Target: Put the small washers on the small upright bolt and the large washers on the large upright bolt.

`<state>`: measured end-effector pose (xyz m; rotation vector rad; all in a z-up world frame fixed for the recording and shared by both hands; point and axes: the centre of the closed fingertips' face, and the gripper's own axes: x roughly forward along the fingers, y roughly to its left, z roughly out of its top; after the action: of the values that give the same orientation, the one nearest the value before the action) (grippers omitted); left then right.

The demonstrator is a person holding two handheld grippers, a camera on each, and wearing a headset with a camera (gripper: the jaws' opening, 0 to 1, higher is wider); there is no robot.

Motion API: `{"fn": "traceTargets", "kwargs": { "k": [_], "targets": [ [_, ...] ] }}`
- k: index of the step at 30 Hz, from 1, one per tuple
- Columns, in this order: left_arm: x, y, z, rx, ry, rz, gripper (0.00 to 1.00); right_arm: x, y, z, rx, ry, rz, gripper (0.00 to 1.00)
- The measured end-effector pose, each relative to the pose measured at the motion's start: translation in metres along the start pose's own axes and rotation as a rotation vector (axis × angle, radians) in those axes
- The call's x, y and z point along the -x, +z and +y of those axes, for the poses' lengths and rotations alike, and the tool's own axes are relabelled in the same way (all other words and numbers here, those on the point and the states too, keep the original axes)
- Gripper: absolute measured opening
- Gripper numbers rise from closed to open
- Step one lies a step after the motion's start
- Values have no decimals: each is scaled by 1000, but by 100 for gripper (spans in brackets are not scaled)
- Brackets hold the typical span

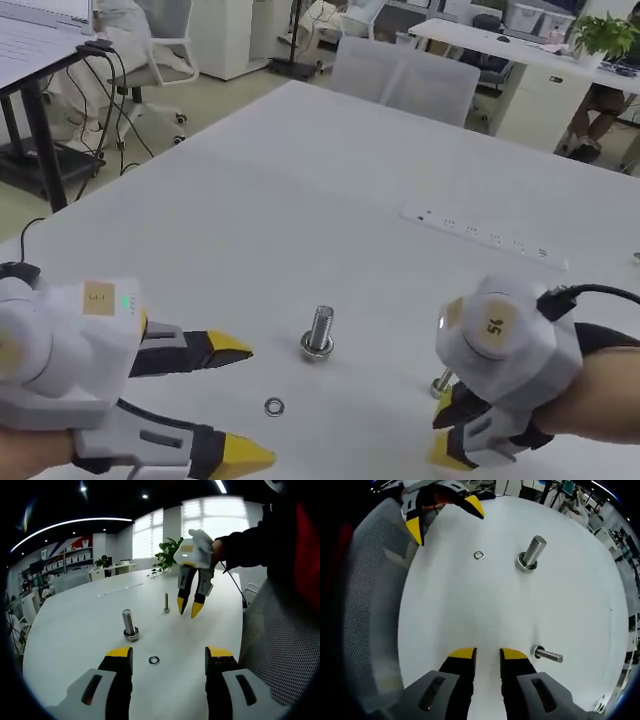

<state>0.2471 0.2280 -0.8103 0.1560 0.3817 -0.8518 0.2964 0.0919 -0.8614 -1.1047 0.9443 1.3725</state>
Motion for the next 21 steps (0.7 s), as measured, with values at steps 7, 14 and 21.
{"fn": "traceTargets", "kwargs": {
  "k": [7,14,21],
  "targets": [
    [1,0,0,1,2,1,57,-2,22,9,50,14,-16,20],
    [2,1,0,1,4,0,57,0,44,10,93,14,-32,20],
    [4,2,2,2,10,-6,57,0,65,11,129,15,-50,21]
  ]
}}
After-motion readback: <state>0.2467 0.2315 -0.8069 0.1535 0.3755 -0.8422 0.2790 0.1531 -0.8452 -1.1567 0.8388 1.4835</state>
